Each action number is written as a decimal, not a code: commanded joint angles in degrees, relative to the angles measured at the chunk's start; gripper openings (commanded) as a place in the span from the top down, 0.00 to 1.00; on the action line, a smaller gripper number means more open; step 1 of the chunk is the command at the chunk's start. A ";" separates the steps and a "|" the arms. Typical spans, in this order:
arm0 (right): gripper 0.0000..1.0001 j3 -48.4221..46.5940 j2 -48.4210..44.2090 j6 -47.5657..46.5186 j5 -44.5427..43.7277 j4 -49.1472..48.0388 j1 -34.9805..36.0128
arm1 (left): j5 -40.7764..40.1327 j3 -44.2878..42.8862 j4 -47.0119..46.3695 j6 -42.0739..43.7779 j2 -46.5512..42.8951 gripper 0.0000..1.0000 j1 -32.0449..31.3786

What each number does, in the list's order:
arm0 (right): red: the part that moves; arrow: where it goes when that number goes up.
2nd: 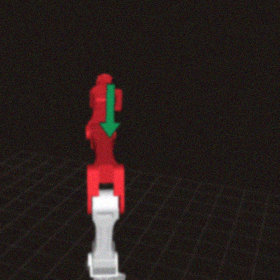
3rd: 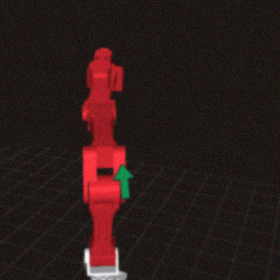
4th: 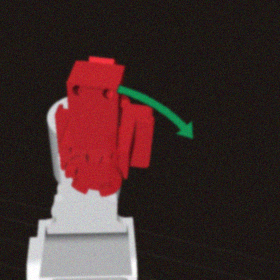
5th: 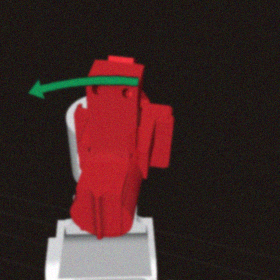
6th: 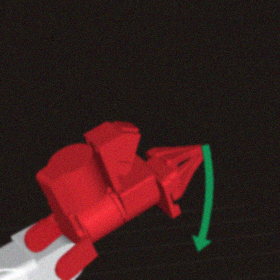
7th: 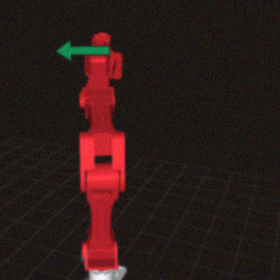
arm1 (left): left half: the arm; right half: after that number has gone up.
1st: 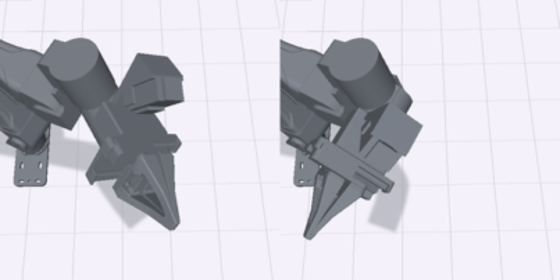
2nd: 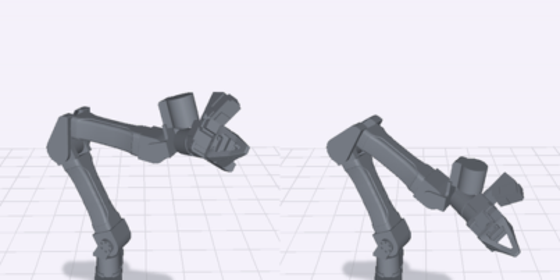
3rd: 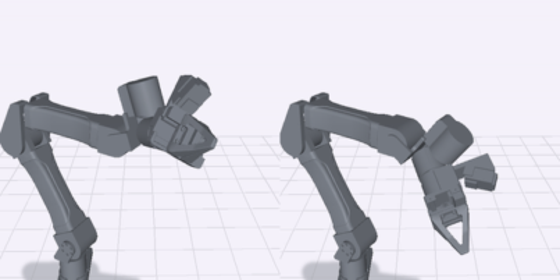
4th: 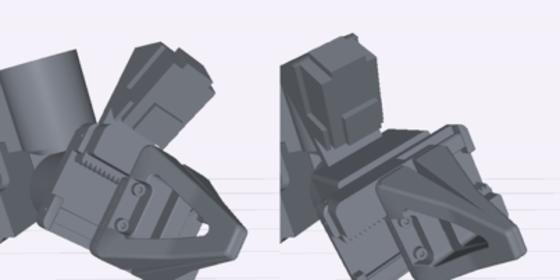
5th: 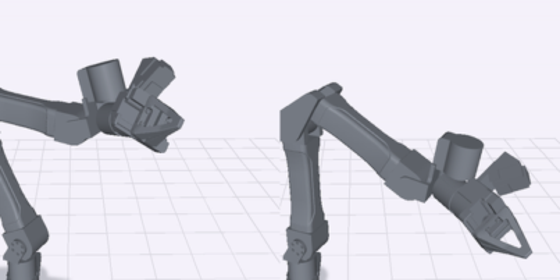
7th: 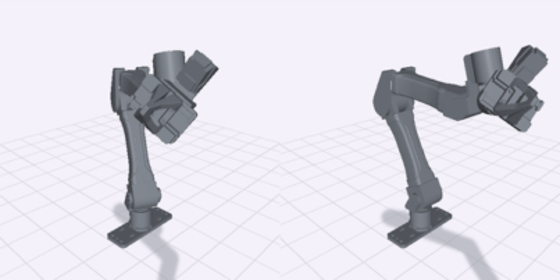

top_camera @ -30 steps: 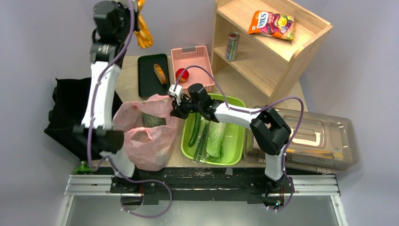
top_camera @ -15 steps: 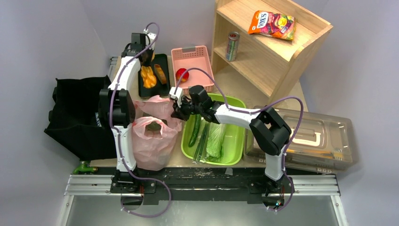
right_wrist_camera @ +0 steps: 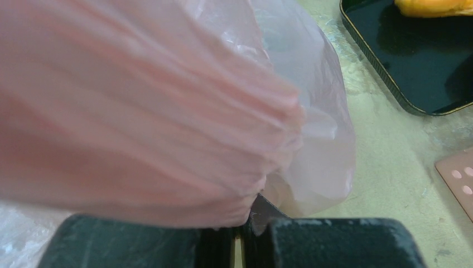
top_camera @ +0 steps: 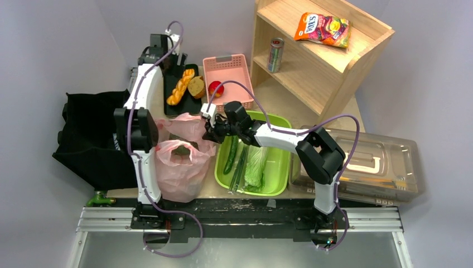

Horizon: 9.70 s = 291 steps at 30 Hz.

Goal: Untie the knot of the grocery bags and take out the mixed food

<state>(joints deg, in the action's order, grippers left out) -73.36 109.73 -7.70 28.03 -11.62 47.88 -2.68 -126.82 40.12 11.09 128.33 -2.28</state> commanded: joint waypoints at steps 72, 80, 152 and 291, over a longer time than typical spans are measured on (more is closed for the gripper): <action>1.00 -1.52 -4.45 3.66 2.44 -2.62 -1.09 | 11.61 90.95 -2.93 27.13 -58.44 0.23 -33.91; 1.00 -0.93 -4.49 3.31 2.68 -2.59 -1.60 | 3.56 91.50 1.66 35.25 -67.42 0.70 -23.25; 1.00 12.24 -8.59 -3.17 -2.05 -10.75 -1.59 | 20.86 11.32 -1.33 3.50 -28.46 1.00 -14.35; 1.00 6.31 -6.48 2.88 -2.90 2.18 -2.79 | 31.94 51.03 3.20 6.27 -81.34 1.00 -24.44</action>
<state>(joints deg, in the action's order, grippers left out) -64.75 102.83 -4.93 24.16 -8.58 44.69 22.68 -68.01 43.48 18.50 46.22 -27.24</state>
